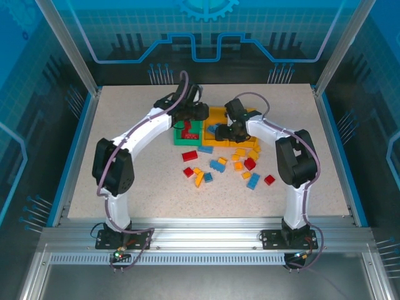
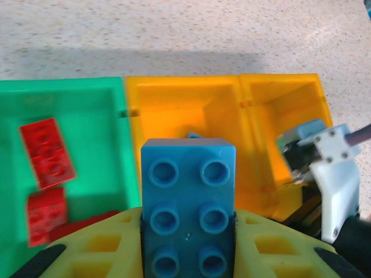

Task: Sort the legos into containers by color

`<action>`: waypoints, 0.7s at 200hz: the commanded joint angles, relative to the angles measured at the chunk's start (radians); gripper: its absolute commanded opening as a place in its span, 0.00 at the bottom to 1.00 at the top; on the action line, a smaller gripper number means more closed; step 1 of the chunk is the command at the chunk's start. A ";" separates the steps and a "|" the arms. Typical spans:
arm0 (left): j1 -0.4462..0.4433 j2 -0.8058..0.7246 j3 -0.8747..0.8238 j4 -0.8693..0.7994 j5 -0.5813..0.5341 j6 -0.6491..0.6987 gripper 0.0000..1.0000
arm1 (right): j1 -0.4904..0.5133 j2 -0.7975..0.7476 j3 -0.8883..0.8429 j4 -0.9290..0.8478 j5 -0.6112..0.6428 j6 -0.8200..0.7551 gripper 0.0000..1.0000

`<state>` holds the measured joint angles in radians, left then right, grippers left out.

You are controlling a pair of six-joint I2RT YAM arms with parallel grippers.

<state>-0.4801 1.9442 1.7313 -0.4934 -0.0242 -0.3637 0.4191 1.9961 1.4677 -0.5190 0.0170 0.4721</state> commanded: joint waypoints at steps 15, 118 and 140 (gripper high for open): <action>-0.008 0.155 0.146 -0.070 0.034 -0.003 0.33 | 0.010 -0.132 -0.055 0.018 0.004 0.060 0.83; -0.030 0.247 0.183 -0.089 0.050 -0.017 0.57 | -0.360 -0.585 -0.450 -0.198 0.112 0.042 0.96; -0.031 0.215 0.146 -0.084 0.050 -0.026 0.63 | -0.448 -0.615 -0.508 -0.223 0.088 0.066 0.96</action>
<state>-0.5026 2.2200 1.9228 -0.5713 0.0013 -0.3679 0.0380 1.4242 1.0164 -0.6685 0.1463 0.5137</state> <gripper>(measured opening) 0.593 0.957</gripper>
